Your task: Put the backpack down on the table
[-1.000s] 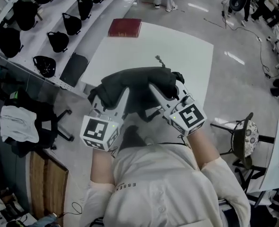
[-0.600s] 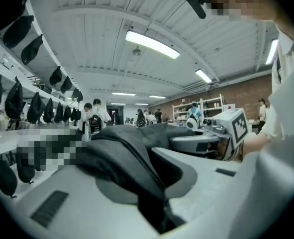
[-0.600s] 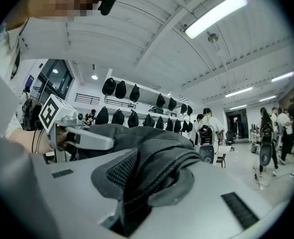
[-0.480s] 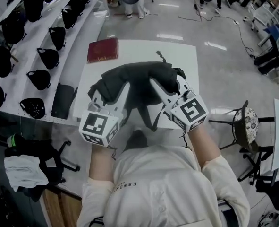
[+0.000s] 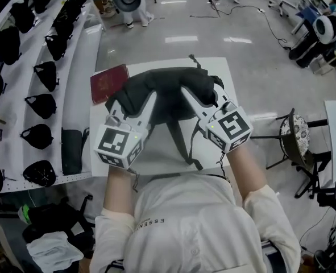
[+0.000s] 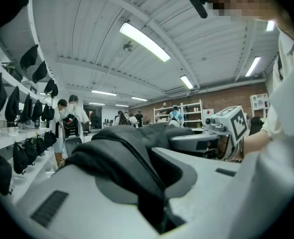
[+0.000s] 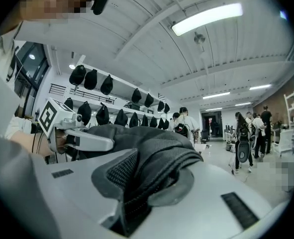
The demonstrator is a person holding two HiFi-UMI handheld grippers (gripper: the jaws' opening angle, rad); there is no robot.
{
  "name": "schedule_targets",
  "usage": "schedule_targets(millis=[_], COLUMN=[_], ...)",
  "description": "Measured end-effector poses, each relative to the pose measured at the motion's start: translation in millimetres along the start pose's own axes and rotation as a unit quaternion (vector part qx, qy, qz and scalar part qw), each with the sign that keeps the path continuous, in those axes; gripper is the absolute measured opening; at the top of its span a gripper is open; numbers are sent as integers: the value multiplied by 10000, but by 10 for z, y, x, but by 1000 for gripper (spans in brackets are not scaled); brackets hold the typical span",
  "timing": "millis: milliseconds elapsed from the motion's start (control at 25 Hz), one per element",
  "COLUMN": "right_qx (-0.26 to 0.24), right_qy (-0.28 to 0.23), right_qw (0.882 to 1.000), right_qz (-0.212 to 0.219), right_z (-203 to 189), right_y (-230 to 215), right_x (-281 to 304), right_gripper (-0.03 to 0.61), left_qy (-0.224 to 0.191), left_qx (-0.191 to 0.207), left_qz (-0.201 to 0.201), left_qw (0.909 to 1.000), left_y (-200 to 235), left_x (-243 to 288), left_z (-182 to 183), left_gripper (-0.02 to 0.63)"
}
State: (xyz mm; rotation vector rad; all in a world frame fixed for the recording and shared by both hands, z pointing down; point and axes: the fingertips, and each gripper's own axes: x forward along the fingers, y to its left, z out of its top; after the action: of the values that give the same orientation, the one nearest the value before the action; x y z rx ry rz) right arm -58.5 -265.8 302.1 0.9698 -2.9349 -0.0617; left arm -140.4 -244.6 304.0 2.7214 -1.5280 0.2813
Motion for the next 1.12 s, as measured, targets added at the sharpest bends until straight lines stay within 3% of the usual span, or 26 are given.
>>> schedule_targets(millis=[280, 560, 1120], right_qx=[-117, -93, 228], right_qy=[130, 185, 510], right_qw=[9995, 9990, 9976], right_qz=[-261, -390, -420], right_z=[-26, -287, -871], right_y=[-433, -851, -983], right_x=[570, 1022, 1211], right_gripper=[91, 92, 94], left_qy=[-172, -268, -39], left_qx=[-64, -108, -517], left_qz=[-282, -400, -654], left_qw=[9994, 9988, 9965], left_y=[554, 953, 1074], left_x=[518, 1046, 1324], left_z=[-11, -225, -791], left_gripper=[72, 72, 72])
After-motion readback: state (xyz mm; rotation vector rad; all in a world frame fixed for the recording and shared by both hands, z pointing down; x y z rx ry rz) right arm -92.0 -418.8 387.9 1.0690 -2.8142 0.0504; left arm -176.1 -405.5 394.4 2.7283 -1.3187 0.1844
